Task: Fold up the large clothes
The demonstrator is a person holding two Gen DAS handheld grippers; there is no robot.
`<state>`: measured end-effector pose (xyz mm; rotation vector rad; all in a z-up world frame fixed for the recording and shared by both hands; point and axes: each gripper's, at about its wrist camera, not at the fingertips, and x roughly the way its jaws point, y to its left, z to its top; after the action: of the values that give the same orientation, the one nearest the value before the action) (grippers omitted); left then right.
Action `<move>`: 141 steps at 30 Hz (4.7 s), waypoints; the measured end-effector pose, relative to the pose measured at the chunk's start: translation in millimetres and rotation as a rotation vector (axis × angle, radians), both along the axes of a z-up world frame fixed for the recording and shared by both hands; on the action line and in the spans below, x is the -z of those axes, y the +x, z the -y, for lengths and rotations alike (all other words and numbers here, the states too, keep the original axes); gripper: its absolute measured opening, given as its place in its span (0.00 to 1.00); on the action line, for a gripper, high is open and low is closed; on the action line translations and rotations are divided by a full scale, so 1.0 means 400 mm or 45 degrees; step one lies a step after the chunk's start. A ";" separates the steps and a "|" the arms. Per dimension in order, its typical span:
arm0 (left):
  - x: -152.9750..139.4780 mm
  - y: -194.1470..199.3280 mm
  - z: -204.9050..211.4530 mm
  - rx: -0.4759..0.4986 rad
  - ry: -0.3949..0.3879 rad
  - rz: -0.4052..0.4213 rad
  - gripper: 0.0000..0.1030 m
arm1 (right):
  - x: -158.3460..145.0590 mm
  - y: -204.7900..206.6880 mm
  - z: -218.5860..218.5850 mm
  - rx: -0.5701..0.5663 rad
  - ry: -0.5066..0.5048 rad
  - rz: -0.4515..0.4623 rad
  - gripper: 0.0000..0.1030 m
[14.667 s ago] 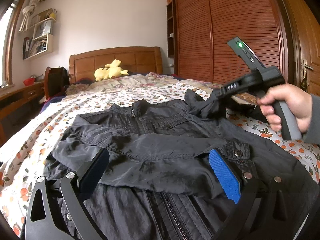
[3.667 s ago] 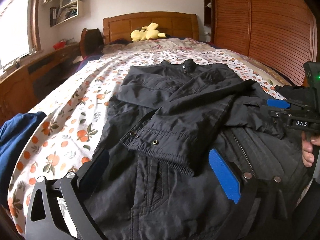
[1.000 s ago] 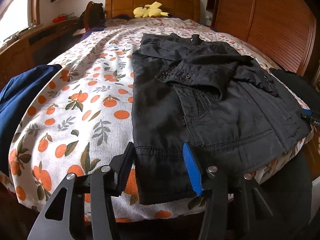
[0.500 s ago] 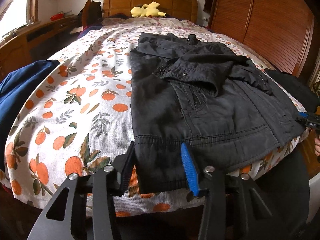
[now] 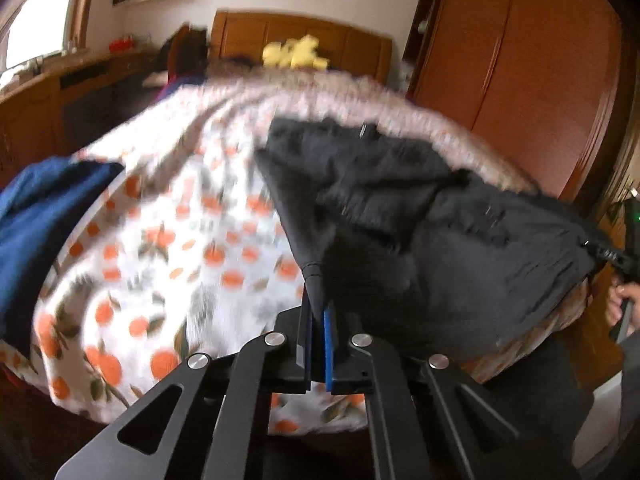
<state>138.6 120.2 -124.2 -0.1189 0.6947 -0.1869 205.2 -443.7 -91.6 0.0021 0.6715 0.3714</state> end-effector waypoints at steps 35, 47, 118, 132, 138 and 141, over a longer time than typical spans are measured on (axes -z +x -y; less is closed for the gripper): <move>-0.322 0.038 0.084 -0.013 0.066 0.297 0.04 | -0.212 -0.098 0.086 -0.088 -0.042 0.281 0.08; -0.241 0.295 0.057 -0.049 0.059 0.217 0.05 | -0.116 0.211 0.087 0.032 -0.058 0.208 0.08; -0.069 0.309 0.214 0.064 0.125 0.241 0.97 | 0.168 0.597 -0.447 -0.228 -0.337 -0.224 0.16; -0.071 0.309 0.223 0.082 0.127 0.241 0.97 | 0.195 0.681 -0.458 -0.130 -0.328 -0.226 0.29; -0.071 0.308 0.221 0.093 0.117 0.245 0.97 | 0.145 0.628 -0.407 -0.155 -0.302 -0.162 0.44; -0.072 0.306 0.226 0.099 0.118 0.249 0.97 | 0.116 0.590 -0.365 -0.168 -0.291 -0.142 0.44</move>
<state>261.0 29.7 -95.3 0.0155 0.5123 -0.2374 441.0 -297.8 -138.1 -0.2408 0.8240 0.4220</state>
